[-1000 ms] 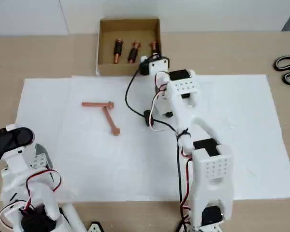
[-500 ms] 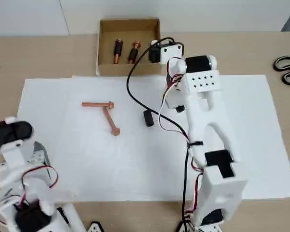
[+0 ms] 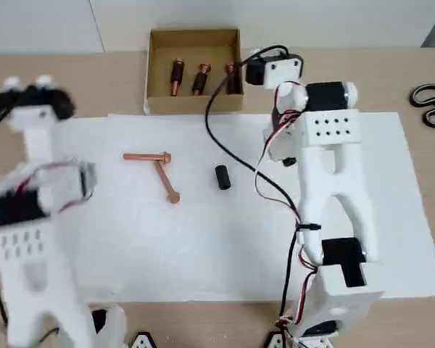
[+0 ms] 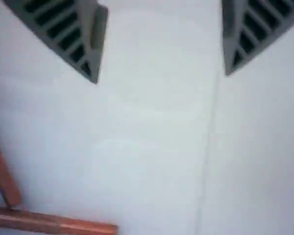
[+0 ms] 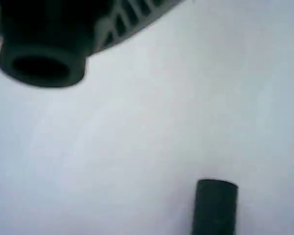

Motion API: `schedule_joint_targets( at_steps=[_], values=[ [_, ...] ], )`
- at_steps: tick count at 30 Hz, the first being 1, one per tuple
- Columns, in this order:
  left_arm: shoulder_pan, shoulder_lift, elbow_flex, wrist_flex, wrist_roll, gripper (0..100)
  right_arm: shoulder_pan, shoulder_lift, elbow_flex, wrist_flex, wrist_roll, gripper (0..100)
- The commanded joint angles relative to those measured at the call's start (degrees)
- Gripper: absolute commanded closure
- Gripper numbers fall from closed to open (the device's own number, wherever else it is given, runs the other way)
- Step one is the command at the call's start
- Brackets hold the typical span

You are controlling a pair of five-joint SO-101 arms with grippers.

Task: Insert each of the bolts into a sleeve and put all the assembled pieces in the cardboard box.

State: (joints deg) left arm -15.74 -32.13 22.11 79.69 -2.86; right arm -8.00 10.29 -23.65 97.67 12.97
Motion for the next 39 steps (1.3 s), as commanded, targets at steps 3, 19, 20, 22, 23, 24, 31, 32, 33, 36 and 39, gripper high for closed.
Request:
schedule_joint_targets(
  at_steps=[3, 19, 20, 22, 23, 24, 31, 32, 33, 36, 39],
  values=[
    [7.4, 20.1, -13.8, 0.0, -19.3, 84, 3.4, -3.6, -2.7, 0.8, 0.4, 99.5],
    [14.5, 50.1, -37.7, -3.7, -39.2, 84, 6.3, -3.7, 3.6, 0.6, 0.4, 99.5],
    [14.5, 51.3, -38.7, -4.0, -41.2, 84, 6.3, -3.7, 3.6, 0.6, 0.4, 99.5],
    [14.6, 53.8, -40.7, -3.8, -45.0, 84, 6.3, -3.7, 3.6, 0.6, 0.4, 99.5],
    [14.6, 55.1, -41.6, -3.7, -45.7, 84, 6.3, -3.6, 3.6, 0.6, 0.4, 99.5],
    [14.6, 56.3, -42.4, -3.7, -46.2, 84, 6.3, -3.6, 3.6, 0.6, 0.4, 99.5],
    [14.5, 62.0, -43.6, -3.8, -52.5, 84, 6.3, -3.6, 3.7, 0.6, 0.3, 99.5],
    [14.6, 62.3, -43.6, -3.9, -53.0, 84, 6.2, -3.6, 3.7, 0.6, 0.3, 99.5],
    [14.7, 62.7, -43.6, -3.9, -53.5, 84, 6.1, -3.6, 3.7, 0.6, 0.3, 99.5],
    [14.7, 63.3, -43.6, -4.0, -53.7, 84, 6.0, -3.6, 3.7, 0.6, 0.3, 99.5],
    [14.7, 64.3, -43.6, -4.2, -53.7, 85, 6.0, -3.6, 3.7, 0.6, 0.3, 99.5]
  ],
)
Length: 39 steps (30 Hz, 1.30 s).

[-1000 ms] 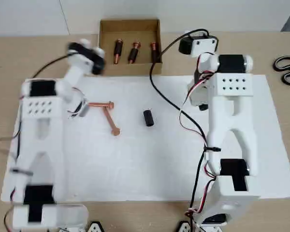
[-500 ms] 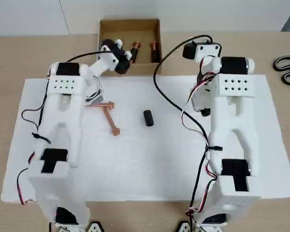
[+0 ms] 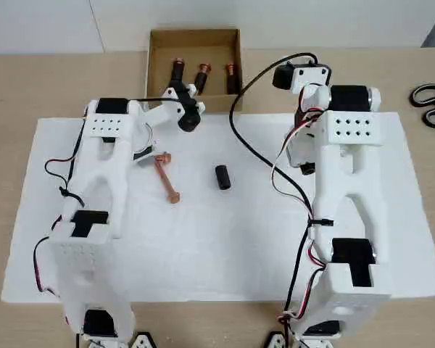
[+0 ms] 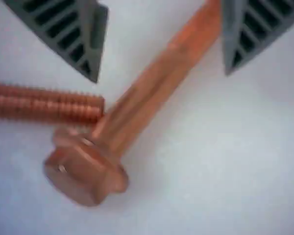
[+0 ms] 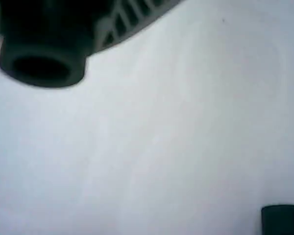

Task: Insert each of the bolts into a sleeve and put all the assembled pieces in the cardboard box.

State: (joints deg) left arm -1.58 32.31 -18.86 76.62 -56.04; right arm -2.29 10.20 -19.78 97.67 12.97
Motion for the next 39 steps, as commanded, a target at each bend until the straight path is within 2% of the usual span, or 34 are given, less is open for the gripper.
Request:
schedule_joint_targets(
  at_steps=[1, 6, 14, 25, 31, 36, 39],
  values=[
    [0.5, 0.4, -2.6, -1.5, -0.6, 85, 0.3, -3.5, -0.2, 0.6, 0.3, 99.5],
    [0.5, 4.7, -2.6, -6.3, -0.8, 93, 0.3, -3.4, -0.1, 0.6, 0.2, 99.5],
    [2.3, 6.4, -2.7, -6.1, -0.7, 99, 0.3, -3.4, -0.1, 0.6, 0.2, 99.5],
    [3.1, -5.7, -2.7, 6.5, 0.1, 99, 0.3, -3.4, -0.1, 0.3, 0.1, 99.5],
    [2.8, -15.4, -2.7, 12.0, 9.7, 99, 0.2, -3.4, -0.1, 0.3, 0.1, 99.5],
    [2.9, -18.3, -1.9, 19.7, 27.9, 99, 0.2, -3.5, -0.1, 0.3, 0.1, 99.5],
    [1.8, -15.9, 0.6, 20.5, 38.7, 99, 0.2, -3.5, -0.1, 0.2, 0.1, 99.5]
  ],
)
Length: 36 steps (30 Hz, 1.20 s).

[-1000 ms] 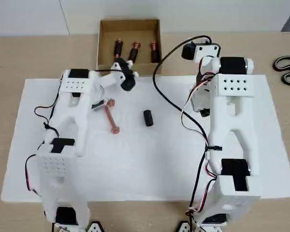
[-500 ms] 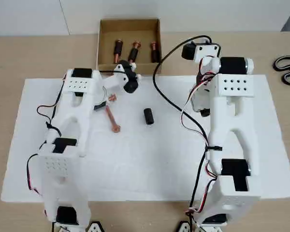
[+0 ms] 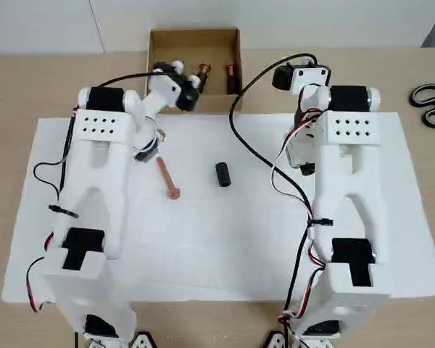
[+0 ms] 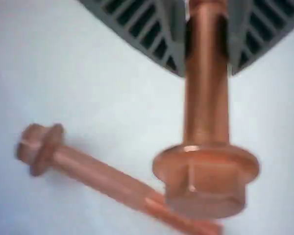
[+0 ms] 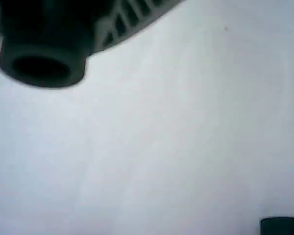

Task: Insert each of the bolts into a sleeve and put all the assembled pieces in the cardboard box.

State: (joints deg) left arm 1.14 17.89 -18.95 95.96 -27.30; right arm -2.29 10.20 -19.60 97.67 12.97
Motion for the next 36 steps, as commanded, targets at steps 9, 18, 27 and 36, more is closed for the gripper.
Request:
schedule_joint_targets(
  at_steps=[9, 18, 27, 36],
  values=[
    [-2.7, 9.9, 3.8, -2.5, 21.8, 99, 0.1, -3.5, -0.3, 0.3, 0.1, 99.5],
    [-2.7, 11.1, 3.8, -3.7, 22.2, 97, 0.1, -3.7, -0.3, 0.5, 0.1, 99.5],
    [-2.7, 11.3, 3.7, -5.4, 22.2, 92, 0.1, -3.7, -0.3, 0.6, 0.0, 99.5],
    [-3.6, 13.8, 3.5, -9.9, 22.2, 92, 0.1, -3.6, -0.3, 0.6, 0.0, 99.5]
  ],
)
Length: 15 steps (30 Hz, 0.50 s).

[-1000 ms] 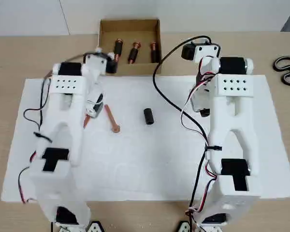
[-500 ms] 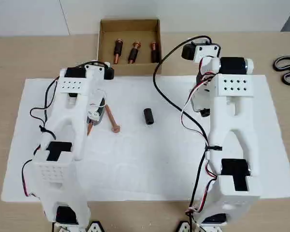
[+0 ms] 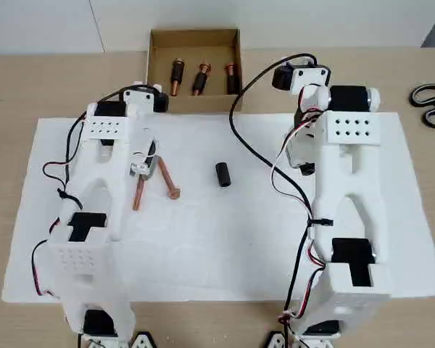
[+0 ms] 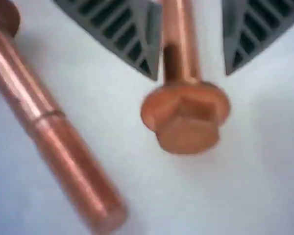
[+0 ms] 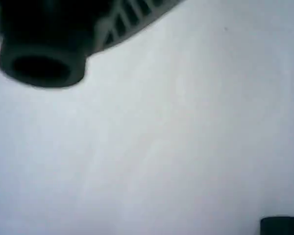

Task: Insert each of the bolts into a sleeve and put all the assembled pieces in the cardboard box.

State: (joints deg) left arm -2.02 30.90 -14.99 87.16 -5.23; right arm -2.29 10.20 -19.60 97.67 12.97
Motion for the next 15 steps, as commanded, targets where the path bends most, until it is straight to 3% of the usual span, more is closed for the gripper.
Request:
schedule_joint_targets(
  at_steps=[1, 10, 15],
  values=[
    [-0.4, 2.0, -0.5, -1.8, 0.1, 92, 0.1, -3.6, -0.3, 0.6, 0.0, 99.5],
    [-0.7, 8.0, -1.1, -4.3, 0.4, 93, 0.1, -3.6, -0.3, 0.6, 0.0, 99.5],
    [-0.4, 8.0, -6.7, 0.4, 0.5, 99, 0.1, -3.5, -0.3, 0.6, 0.0, 99.5]
  ],
)
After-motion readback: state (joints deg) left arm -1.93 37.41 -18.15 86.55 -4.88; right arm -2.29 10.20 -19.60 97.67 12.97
